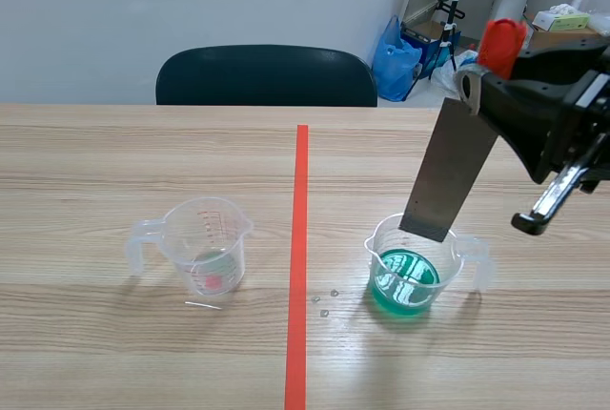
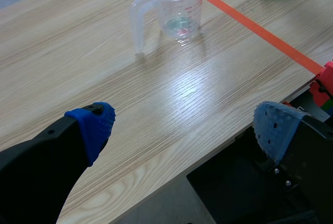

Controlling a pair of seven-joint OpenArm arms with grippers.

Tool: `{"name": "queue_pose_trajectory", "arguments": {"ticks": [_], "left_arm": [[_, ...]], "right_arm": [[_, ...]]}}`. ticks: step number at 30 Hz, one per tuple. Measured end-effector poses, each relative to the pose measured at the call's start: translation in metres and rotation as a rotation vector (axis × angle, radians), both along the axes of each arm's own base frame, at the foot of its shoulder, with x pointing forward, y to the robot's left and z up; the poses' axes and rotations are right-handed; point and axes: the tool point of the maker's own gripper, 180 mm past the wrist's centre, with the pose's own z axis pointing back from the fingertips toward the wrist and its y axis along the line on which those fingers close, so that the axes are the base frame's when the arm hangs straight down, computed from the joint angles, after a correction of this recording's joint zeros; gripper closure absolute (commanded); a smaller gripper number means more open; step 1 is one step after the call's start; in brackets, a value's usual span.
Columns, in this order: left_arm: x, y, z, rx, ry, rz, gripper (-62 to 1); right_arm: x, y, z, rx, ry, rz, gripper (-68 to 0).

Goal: Do the redox reaction experiment

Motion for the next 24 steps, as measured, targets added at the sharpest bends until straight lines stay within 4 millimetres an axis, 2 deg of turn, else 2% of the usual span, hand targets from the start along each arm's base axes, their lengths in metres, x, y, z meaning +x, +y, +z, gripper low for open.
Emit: {"name": "queue_pose_trajectory", "arguments": {"ticks": [14, 24], "left_arm": [[0.0, 0.0, 0.0, 0.0, 0.0, 0.0, -56.7], [0.0, 0.0, 0.0, -0.001, -0.002, 0.0, -56.7]], "right_arm": [[0.005, -0.007, -0.022, -0.006, 0.024, -0.037, -2.0], [0.013, -0.004, -0.051, -0.033, 0.039, -0.056, -1.9]]}}
